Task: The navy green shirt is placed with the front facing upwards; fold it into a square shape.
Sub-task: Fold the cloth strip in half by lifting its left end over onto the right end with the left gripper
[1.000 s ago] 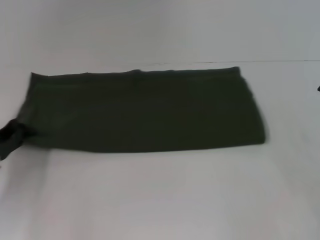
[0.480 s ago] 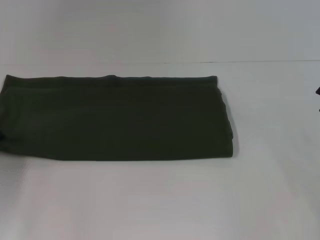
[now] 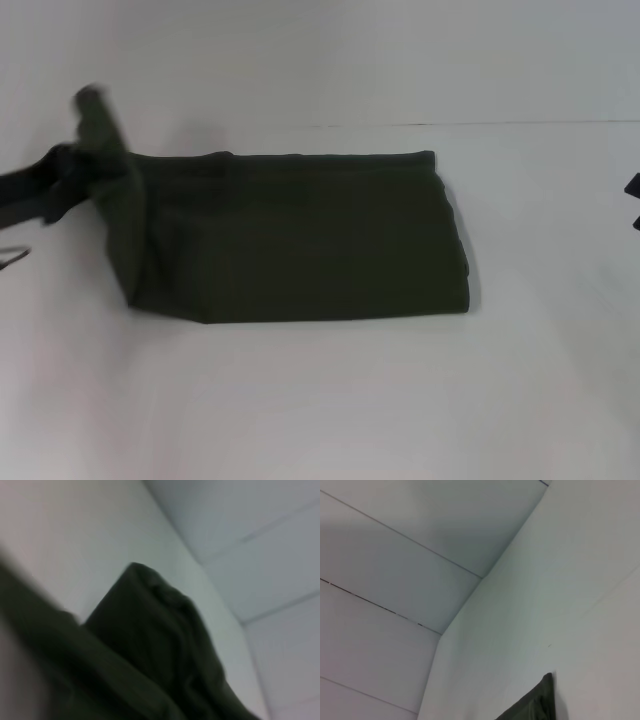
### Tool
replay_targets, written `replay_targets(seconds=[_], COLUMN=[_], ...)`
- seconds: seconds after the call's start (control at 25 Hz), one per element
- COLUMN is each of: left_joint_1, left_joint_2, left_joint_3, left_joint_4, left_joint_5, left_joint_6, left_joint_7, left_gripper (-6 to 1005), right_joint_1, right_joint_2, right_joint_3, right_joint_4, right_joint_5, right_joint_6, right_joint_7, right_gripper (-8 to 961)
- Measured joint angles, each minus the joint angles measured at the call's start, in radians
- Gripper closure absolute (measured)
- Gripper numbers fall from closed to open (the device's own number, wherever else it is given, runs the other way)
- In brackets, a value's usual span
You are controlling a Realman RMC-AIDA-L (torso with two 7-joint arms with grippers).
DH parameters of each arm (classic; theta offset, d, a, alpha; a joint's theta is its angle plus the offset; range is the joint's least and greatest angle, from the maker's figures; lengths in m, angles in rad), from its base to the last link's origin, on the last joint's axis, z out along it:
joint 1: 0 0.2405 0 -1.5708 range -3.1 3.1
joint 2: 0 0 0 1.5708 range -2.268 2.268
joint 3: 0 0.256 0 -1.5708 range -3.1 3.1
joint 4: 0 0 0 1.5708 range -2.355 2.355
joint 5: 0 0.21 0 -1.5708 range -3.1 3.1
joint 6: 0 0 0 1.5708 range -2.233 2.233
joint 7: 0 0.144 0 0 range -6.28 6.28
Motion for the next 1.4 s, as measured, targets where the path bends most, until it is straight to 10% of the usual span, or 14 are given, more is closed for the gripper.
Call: replay_targets(seconds=[0.52,1.4], left_joint_1=[-0.212,-0.288], left_joint_2=[-0.078,-0.097], left_joint_3=[0.216,0.872], left_joint_4=[0.027,-0.035], left_joint_5=[-0.001,-0.052], left_joint_6=[-0.058,-0.391], left_joint_7=[-0.022,0.043], left_gripper=[940,937], right_joint_1=[0.021,0.019], right_joint_2=[0.003,0.006], right_joint_3=[-0.002,-0.002], right_joint_4=[0.036,0.036], right_joint_5=[-0.003,-0.002], right_joint_6=[0.02,0.019], right_joint_7=[-0.031,-0.025], right_gripper=[99,99])
